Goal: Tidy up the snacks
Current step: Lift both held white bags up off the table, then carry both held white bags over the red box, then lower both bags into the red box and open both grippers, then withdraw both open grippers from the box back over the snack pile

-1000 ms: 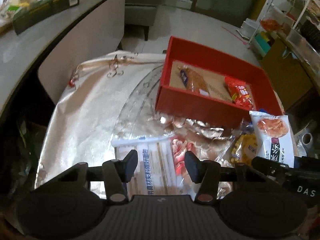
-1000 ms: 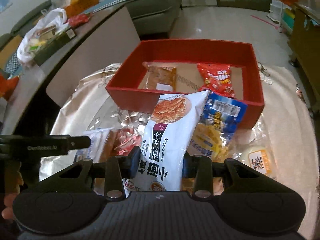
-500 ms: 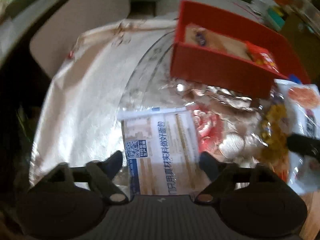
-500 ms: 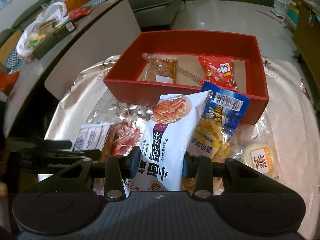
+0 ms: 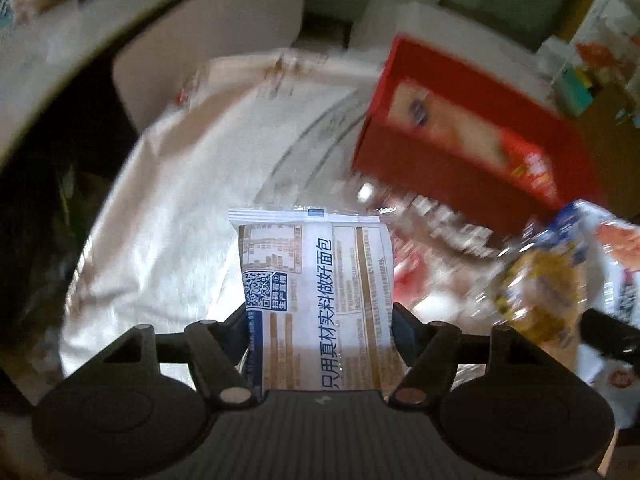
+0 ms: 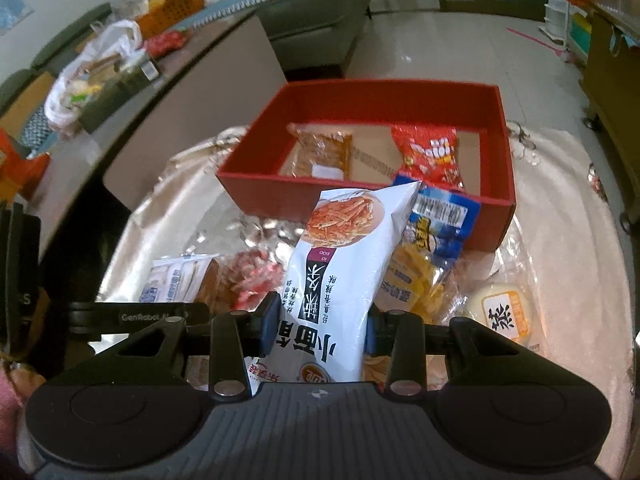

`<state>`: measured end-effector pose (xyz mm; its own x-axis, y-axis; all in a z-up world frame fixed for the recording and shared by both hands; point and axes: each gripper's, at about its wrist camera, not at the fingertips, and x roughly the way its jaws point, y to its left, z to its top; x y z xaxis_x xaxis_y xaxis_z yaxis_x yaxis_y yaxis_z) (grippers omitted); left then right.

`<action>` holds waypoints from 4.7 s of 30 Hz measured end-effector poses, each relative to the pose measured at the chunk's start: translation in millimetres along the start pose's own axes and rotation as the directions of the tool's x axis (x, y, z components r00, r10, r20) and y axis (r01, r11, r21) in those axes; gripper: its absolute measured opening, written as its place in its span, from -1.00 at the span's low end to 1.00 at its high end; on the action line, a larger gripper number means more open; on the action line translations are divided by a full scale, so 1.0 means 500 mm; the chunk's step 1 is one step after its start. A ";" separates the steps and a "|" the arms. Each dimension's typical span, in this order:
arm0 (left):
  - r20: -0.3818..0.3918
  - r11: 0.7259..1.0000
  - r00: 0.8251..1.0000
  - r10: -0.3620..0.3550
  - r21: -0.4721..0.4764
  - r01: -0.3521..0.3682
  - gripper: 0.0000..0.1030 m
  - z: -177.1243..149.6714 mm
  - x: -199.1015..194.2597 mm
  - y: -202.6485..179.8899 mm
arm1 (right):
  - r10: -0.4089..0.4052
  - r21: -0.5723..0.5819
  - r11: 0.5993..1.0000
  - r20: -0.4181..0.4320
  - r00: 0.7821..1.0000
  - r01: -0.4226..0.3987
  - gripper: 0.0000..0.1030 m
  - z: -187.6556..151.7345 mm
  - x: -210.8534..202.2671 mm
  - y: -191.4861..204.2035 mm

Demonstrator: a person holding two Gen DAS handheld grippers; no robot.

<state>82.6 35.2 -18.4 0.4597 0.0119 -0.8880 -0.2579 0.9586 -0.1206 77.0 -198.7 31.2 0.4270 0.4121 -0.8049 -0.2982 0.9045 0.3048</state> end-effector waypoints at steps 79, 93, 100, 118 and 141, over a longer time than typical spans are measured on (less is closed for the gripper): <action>0.322 0.982 0.947 -0.018 0.182 -0.043 0.22 0.261 0.098 -0.190 | -0.117 0.047 0.993 0.112 0.987 0.113 -0.06 0.244 0.144 -0.095; 0.288 0.980 0.958 -0.003 0.191 -0.054 0.23 0.268 0.138 -0.196 | -0.130 0.036 0.991 0.065 0.989 0.128 -0.06 0.245 0.190 -0.095; 0.253 0.980 0.967 0.001 0.193 -0.051 0.25 0.273 0.158 -0.193 | -0.139 0.029 0.990 0.034 0.990 0.138 0.03 0.243 0.209 -0.098; 0.266 0.978 0.964 -0.023 0.206 -0.034 0.29 0.255 0.112 -0.186 | -0.157 0.042 0.987 0.025 0.987 0.155 0.27 0.230 0.188 -0.099; 0.361 0.956 0.931 -0.053 0.287 -0.057 0.29 0.169 -0.002 -0.206 | -0.151 0.048 0.988 0.094 0.984 0.147 0.43 0.177 0.070 -0.070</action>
<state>180.5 -39.6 32.1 0.7484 0.0632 -0.6602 -0.0291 0.9976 0.0625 178.0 -206.0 37.5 0.5451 0.2791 -0.7906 -0.1908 0.9595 0.2071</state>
